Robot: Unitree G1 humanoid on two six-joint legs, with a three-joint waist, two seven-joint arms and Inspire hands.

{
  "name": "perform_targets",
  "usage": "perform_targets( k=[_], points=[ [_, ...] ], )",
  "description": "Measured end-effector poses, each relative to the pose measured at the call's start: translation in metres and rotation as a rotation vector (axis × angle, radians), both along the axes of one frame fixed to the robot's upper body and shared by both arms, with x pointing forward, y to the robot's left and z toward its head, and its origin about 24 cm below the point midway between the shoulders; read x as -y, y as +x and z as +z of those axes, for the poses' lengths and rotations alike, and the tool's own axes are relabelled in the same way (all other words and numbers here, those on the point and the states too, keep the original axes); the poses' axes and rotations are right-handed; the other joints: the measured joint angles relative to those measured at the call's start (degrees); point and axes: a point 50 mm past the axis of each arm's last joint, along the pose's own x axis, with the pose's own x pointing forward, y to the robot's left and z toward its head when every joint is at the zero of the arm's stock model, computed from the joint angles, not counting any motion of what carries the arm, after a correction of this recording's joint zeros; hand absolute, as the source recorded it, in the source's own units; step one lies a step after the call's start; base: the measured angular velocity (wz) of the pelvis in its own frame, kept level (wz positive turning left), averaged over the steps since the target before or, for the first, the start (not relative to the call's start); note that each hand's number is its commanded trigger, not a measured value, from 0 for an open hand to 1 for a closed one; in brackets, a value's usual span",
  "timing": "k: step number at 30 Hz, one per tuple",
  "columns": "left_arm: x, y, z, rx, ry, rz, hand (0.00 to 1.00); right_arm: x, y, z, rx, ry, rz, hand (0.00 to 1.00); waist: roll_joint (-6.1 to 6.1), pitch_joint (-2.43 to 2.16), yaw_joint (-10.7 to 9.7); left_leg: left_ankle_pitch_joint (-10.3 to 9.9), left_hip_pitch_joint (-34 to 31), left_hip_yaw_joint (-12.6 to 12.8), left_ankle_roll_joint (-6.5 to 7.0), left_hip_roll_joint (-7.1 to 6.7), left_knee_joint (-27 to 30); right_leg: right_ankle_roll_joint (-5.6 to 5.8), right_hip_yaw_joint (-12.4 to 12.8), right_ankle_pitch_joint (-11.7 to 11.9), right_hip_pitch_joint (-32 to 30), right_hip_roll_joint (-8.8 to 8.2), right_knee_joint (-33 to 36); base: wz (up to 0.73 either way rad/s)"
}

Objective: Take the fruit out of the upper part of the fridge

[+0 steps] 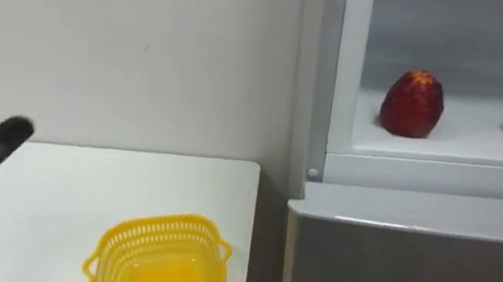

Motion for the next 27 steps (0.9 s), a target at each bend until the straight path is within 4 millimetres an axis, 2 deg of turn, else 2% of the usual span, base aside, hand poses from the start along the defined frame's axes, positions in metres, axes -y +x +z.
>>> perform_targets(
  k=[2,4,5,7,8,9,10,11,13,16,20,22,25,27],
  points=[
    [-0.011,-0.007,-0.024,-0.085,-0.070,0.071,0.00,0.001,-0.002,0.000,-0.017,-0.006,-0.007,0.00,-0.34,0.09,0.0,0.0,0.0,0.0,0.00,-0.04,0.1,0.04,-0.4,-0.1,0.3,-0.10,0.0,0.10],
    [-0.024,-0.020,-0.067,-0.235,-0.183,0.180,0.00,0.001,-0.001,0.000,-0.016,-0.009,-0.006,0.00,-0.45,0.16,0.2,0.0,0.1,-0.2,0.00,-0.04,0.2,0.06,-0.6,-0.1,0.5,-0.12,-0.1,0.02],
    [-0.027,-0.025,-0.080,-0.278,-0.217,0.207,0.00,0.000,0.001,0.000,-0.012,-0.008,-0.005,0.00,-0.43,0.14,0.2,0.0,0.2,-0.4,0.00,-0.06,0.2,0.06,-0.6,-0.1,0.6,-0.12,-0.1,0.00],
    [-0.034,-0.045,-0.126,-0.454,-0.327,0.302,0.00,0.001,0.002,0.000,-0.006,-0.011,-0.002,0.00,-0.62,0.21,-0.1,0.0,0.3,-0.7,0.00,-0.15,0.2,0.02,-0.7,-0.1,0.8,-0.11,-0.1,0.03],
    [-0.035,-0.050,-0.137,-0.500,-0.350,0.318,0.00,0.001,0.002,0.000,-0.005,-0.012,-0.001,0.00,-0.84,0.18,0.1,0.0,0.3,-0.9,0.01,-0.20,0.2,0.03,-0.9,-0.2,0.9,-0.17,-0.1,0.13],
    [-0.038,-0.062,-0.162,-0.591,-0.418,0.354,0.00,0.001,0.002,0.001,-0.005,-0.010,-0.003,0.00,-0.76,0.29,-0.1,0.0,0.6,-1.2,0.01,-0.30,0.2,0.09,-0.9,-0.5,1.2,-0.28,-0.1,0.12],
    [-0.038,-0.078,-0.188,-0.683,-0.502,0.397,0.00,0.002,0.001,0.001,-0.006,-0.008,-0.005,0.00,-0.91,0.19,0.0,0.0,0.5,-1.1,0.00,-0.35,0.2,0.10,-1.0,-0.8,1.2,-0.38,-0.1,0.10],
    [-0.037,-0.086,-0.200,-0.729,-0.543,0.422,0.00,0.002,0.001,0.001,-0.006,-0.006,-0.006,0.00,-1.01,0.15,0.0,0.0,0.5,-1.3,0.01,-0.35,0.2,0.12,-1.0,-0.8,1.2,-0.36,0.0,0.05],
    [-0.030,-0.115,-0.236,-0.869,-0.678,0.507,0.00,0.001,0.000,0.000,-0.010,0.010,-0.008,0.00,-1.18,-0.11,-0.1,0.0,0.5,-1.8,0.01,-0.39,0.3,0.12,-1.2,-0.9,1.2,-0.36,0.1,0.11],
    [-0.022,-0.147,-0.264,-0.988,-0.800,0.615,0.00,0.002,-0.001,0.001,-0.013,0.015,-0.014,0.00,-1.29,-0.10,0.0,-0.1,0.7,-2.1,0.10,-0.39,0.3,0.12,-1.3,-0.8,1.5,-0.37,0.1,0.03],
    [-0.015,-0.169,-0.280,-1.067,-0.877,0.688,0.00,0.000,-0.004,0.000,-0.032,0.036,-0.014,0.00,-1.17,0.05,-0.3,-0.4,1.2,-2.5,0.13,0.03,-0.2,0.16,-2.1,-0.9,2.2,-0.67,0.1,0.06],
    [-0.005,-0.190,-0.294,-1.164,-0.919,0.731,0.00,0.001,-0.005,0.001,-0.036,0.039,-0.015,0.00,-0.65,0.10,-0.4,-0.4,1.4,-2.3,0.14,-0.02,-0.3,0.17,-1.9,-0.9,2.2,-0.76,0.3,-0.03],
    [0.010,-0.218,-0.305,-1.299,-0.968,0.764,0.00,-0.001,-0.009,0.000,-0.047,0.046,-0.017,0.00,-0.53,-0.05,-0.3,-0.4,1.8,-1.8,0.14,0.02,-0.6,0.17,-1.4,-0.9,2.3,-0.64,0.2,-0.08],
    [0.017,-0.226,-0.309,-1.351,-0.986,0.754,0.00,-0.001,-0.013,0.000,-0.065,0.045,-0.026,0.00,-0.69,0.02,-0.4,-0.4,2.2,-1.6,0.15,0.01,-0.7,0.18,-1.4,-0.9,2.9,-0.63,0.2,0.00]
  ],
)
